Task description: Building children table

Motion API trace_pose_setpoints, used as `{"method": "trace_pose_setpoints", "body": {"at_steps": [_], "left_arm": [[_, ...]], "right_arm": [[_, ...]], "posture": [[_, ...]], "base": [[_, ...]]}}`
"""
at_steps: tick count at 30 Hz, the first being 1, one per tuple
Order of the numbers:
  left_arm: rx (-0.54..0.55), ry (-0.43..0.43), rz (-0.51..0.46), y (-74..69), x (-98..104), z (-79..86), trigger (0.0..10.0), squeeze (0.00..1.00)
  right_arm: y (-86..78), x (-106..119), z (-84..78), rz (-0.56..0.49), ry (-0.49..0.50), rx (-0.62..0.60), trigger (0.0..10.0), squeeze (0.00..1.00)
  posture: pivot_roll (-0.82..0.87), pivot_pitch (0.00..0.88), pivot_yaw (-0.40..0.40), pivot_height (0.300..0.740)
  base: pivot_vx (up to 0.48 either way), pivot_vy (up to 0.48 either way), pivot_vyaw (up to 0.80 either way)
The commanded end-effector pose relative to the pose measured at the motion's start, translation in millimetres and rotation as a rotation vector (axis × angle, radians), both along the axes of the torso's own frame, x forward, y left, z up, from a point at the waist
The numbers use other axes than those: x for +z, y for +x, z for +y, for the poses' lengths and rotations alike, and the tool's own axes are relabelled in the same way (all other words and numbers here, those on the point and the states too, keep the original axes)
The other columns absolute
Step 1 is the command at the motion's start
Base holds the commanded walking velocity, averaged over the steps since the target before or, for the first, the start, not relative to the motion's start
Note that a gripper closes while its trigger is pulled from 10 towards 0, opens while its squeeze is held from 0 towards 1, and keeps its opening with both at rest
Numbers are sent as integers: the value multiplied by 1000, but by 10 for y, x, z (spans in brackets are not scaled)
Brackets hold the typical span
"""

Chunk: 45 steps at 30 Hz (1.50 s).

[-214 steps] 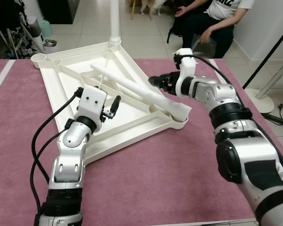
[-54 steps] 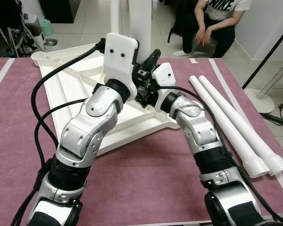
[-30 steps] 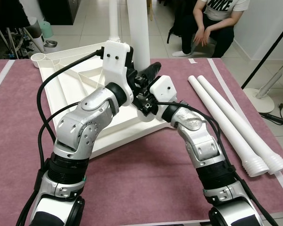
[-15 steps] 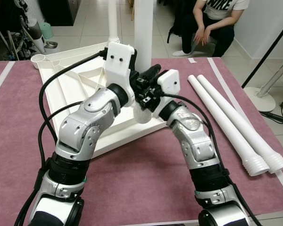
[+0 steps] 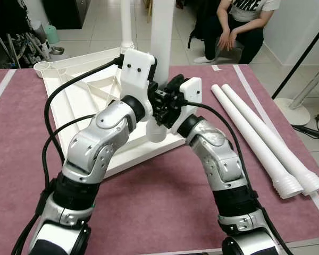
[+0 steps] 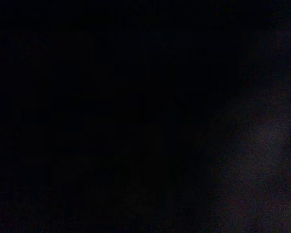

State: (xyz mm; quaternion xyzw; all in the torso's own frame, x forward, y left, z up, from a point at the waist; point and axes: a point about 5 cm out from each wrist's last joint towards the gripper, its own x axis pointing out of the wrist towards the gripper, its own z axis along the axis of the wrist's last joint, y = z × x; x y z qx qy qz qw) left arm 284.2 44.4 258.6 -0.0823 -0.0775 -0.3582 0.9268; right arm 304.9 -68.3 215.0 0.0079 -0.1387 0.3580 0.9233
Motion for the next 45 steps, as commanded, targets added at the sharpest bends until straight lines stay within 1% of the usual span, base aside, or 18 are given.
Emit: {"method": "trace_pose_setpoints", "body": {"at_steps": [1,2,8,12,13,16,17,18,21,23,24,27,30,41,42,43,44,45], "left_arm": [[-211,-43,-30,-148,74,-37,10000,749],[-254,-85,-18,-184,95,14,10000,0],[-292,-192,4,-202,141,224,10000,0],[-44,-306,70,23,92,579,10000,0],[-44,-306,70,23,92,579,10000,0],[70,-218,72,67,-8,676,10000,0],[106,-86,57,57,-97,673,10000,0],[106,-86,57,57,-97,673,10000,0],[137,374,68,8,-546,591,10000,0],[137,374,68,8,-546,591,10000,0],[107,478,83,-30,-722,554,10000,0],[56,535,127,-71,-900,497,10000,0],[-95,629,180,-134,-1223,271,10000,0],[-127,767,150,15,-1414,67,10000,0],[-109,784,153,39,-1438,77,9137,0],[-104,801,158,53,-1464,87,7294,0],[-104,801,158,53,-1464,87,7294,0],[-100,816,165,61,-1489,102,3922,0]], "right_arm": [[51,40,-25,-39,-29,-49,10000,0],[93,42,-76,-51,-43,-91,10000,0],[187,58,-256,-54,-59,-183,10000,0],[197,99,-573,-69,-70,-271,10000,0],[197,99,-573,-69,-70,-271,10000,0],[144,108,-718,-88,-73,-305,10000,0],[122,113,-760,-102,-75,-322,10000,0],[122,113,-760,-102,-75,-322,10000,0],[69,128,-809,-132,-61,-347,10000,0],[69,128,-809,-132,-61,-347,10000,0],[58,110,-800,-136,-54,-344,10000,0],[63,66,-794,-136,-50,-343,10000,0],[116,5,-780,-140,-39,-349,10000,0],[158,17,-680,-153,-30,-335,10000,0],[156,17,-677,-153,-28,-337,10000,0],[153,18,-678,-155,-25,-338,10000,0],[153,18,-678,-155,-25,-338,10000,0],[149,18,-679,-157,-24,-340,10000,0]], "posture": [[56,0,59,740],[51,0,60,740],[49,0,62,740],[53,0,58,740],[53,0,58,740],[53,0,59,740],[52,0,61,740],[52,0,61,740],[35,0,75,740],[35,0,75,740],[29,0,79,740],[21,0,83,740],[7,0,85,740],[4,0,91,740],[1,0,95,740],[1,0,95,740],[1,0,95,740],[0,0,98,740]], "base": [[0,0,0],[0,0,0],[0,0,0],[0,0,0],[0,0,0],[0,0,0],[0,0,0],[0,0,0],[0,0,0],[0,0,0],[0,0,0],[0,0,0],[0,0,0],[0,0,0],[0,0,0],[0,0,0],[0,0,0],[0,0,0]]}}
